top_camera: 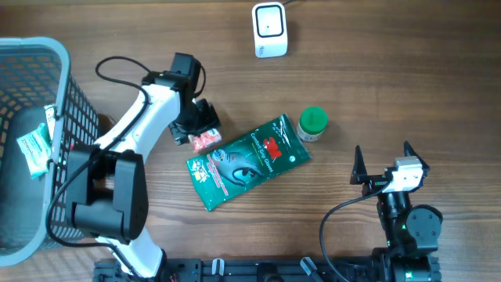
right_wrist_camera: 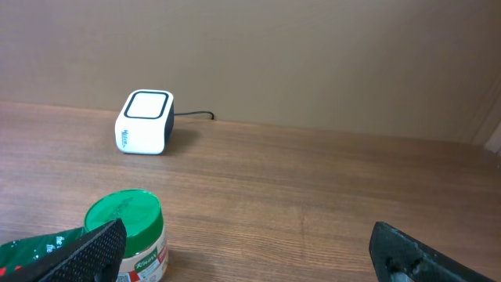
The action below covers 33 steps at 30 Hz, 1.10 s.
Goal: Scan the item barcode
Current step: 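Place the red-white box left of the green pack with left gripper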
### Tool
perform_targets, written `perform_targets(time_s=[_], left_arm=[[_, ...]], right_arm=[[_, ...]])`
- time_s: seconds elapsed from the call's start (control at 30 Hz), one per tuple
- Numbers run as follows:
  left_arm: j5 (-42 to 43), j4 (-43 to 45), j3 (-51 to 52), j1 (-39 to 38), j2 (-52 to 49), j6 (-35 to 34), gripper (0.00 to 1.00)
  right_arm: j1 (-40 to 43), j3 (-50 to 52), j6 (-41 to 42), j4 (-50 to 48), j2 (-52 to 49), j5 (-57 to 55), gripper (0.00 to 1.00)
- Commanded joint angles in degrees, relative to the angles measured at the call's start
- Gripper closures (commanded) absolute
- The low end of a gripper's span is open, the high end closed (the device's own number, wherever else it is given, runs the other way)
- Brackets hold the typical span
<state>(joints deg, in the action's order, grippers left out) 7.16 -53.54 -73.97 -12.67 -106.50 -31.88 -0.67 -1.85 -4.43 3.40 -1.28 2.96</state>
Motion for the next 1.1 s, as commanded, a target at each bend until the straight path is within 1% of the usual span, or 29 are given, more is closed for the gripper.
perform_targets(time_s=[0.0,0.03,0.07,0.13,0.23,0.3,0.33,0.37,0.43,0.5,0.53,0.6,0.67,0.7,0.77,0.8,0.9,0.97,1.07], left_arm=[[-1.7,-5.1,-7.0,1.1,4.2,0.1,0.09],[-4.1,-8.4,-11.9,2.0,6.1,0.3,0.0],[-7.2,-12.7,-19.7,3.2,8.5,3.1,0.0],[-12.7,-17.4,-30.1,4.9,11.1,3.6,0.0],[-21.5,-20.5,-43.6,10.3,15.1,4.7,0.0],[-24.9,-20.6,-45.2,14.8,17.3,4.6,0.0],[-25.2,-21.4,-45.2,18.4,18.4,4.6,0.0],[-25.2,-22.5,-45.2,21.1,18.9,3.9,0.0],[-25.2,-27.2,-45.2,29.9,18.8,0.5,0.0],[-23.4,-30.9,-45.1,37.8,18.1,-1.9,0.0],[-22.0,-31.6,-44.8,41.6,17.7,-1.8,0.01],[-20.5,-31.2,-42.6,47.5,17.6,-1.8,0.01],[-18.7,-29.8,-39.4,51.6,17.6,-1.8,0.0],[-16.8,-27.5,-35.6,53.9,17.6,-1.8,0.0],[-15.3,-21.6,-27.1,55.5,17.6,-3.1,0.0],[-15.3,-18.7,-23.1,55.7,17.6,-5.2,0.0],[-15.3,-7.3,-9.2,56.4,17.6,-15.4,0.0],[-15.3,1.7,-0.9,56.5,17.6,-18.7,0.0],[-15.3,9.4,6.4,56.7,17.5,-22.2,0.0]], right_arm=[[0.0,0.0,-0.5,-0.2,0.3,0.5,0.0],[0.0,0.0,-0.5,-0.2,0.3,0.5,0.0],[0.0,0.0,-0.5,-0.2,0.3,0.5,0.0],[0.0,0.0,-0.5,-0.2,0.3,0.5,0.0],[0.0,0.0,-0.5,-0.2,0.3,0.5,0.0],[0.0,0.0,-0.5,-0.2,0.3,0.5,0.01],[0.0,0.0,-0.5,-0.2,0.3,0.5,0.0],[0.0,0.0,-0.5,-0.2,0.3,0.5,0.0],[0.0,0.0,-0.5,-0.2,0.3,0.5,0.0],[0.0,0.0,-0.5,-0.2,0.3,0.5,0.0],[0.0,0.0,-0.5,-0.2,0.3,0.5,0.0],[0.0,0.0,-0.5,-0.2,0.3,0.5,0.0],[0.0,0.0,-0.5,-0.2,0.3,0.5,0.0],[0.0,0.0,-0.5,-0.2,0.3,0.5,0.0],[0.0,0.0,-0.5,-0.2,0.3,0.5,0.0],[0.0,0.0,-0.5,-0.2,0.3,0.5,0.0],[0.0,0.0,-0.5,-0.2,0.3,0.5,0.0],[0.0,0.0,-0.5,-0.2,0.3,0.5,0.0],[0.0,0.0,-0.5,-0.2,0.3,0.5,0.0]])
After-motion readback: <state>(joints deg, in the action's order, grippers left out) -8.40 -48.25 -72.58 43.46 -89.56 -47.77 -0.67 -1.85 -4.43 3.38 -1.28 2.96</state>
